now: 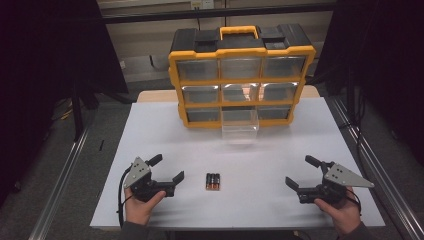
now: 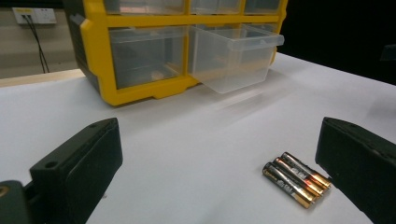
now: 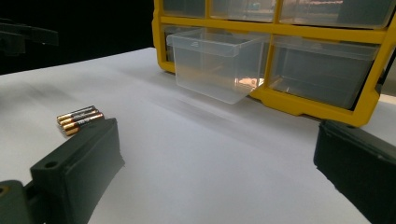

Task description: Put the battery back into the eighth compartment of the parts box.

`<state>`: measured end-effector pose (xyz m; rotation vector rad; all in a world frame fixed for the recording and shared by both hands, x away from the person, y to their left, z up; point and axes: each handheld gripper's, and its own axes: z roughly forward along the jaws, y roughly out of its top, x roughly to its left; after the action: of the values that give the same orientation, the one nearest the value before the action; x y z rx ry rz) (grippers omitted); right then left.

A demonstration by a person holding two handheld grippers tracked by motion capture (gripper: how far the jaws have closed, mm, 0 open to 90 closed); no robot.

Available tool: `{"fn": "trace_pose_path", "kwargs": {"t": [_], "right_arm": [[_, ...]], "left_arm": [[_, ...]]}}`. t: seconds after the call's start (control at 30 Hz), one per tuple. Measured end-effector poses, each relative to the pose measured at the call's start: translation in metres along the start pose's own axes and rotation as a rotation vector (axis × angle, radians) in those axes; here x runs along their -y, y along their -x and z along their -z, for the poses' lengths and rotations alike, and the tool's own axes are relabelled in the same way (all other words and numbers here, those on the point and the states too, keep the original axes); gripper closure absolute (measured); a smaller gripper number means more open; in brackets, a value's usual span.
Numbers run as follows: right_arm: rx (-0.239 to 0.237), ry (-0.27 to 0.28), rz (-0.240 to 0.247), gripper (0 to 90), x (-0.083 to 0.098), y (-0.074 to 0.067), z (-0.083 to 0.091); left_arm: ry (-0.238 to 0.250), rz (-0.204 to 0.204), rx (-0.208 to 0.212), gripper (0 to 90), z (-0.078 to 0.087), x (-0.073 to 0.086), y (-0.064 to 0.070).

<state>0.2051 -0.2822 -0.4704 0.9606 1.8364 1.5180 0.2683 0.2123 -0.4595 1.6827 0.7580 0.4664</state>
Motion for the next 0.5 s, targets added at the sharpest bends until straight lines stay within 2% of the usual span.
{"fn": "trace_pose_path", "kwargs": {"t": [0.1, 0.13, 0.2, 0.27, 0.33, 0.43, 0.5], "right_arm": [[0.005, 0.006, -0.011, 0.8, 0.0, 0.0, 0.0], [0.001, 0.007, -0.011, 0.8, -0.001, -0.001, 0.0], [-0.003, 0.0, -0.004, 0.8, 0.0, -0.001, 0.0], [0.001, 0.003, 0.003, 0.8, 0.0, -0.001, -0.001], [0.0, 0.0, 0.001, 0.8, 0.0, -0.001, -0.001], [-0.001, -0.003, -0.002, 0.8, 0.0, -0.001, -0.001], [-0.004, 0.0, 0.0, 1.0, 0.0, -0.001, -0.001]], "left_arm": [[-0.015, 0.013, 0.015, 0.9, -0.005, -0.002, 0.005], [-0.03, -0.001, 0.004, 0.9, -0.006, -0.003, 0.006], [-0.037, -0.004, 0.012, 0.9, -0.007, -0.003, 0.006], [-0.043, 0.016, 0.022, 1.0, -0.012, -0.006, 0.008], [-0.053, 0.036, 0.005, 1.1, -0.014, -0.007, 0.011], [-0.085, 0.059, 0.003, 1.6, -0.021, -0.008, 0.013], [-0.101, 0.07, 0.016, 2.3, -0.024, -0.008, 0.014]]}}
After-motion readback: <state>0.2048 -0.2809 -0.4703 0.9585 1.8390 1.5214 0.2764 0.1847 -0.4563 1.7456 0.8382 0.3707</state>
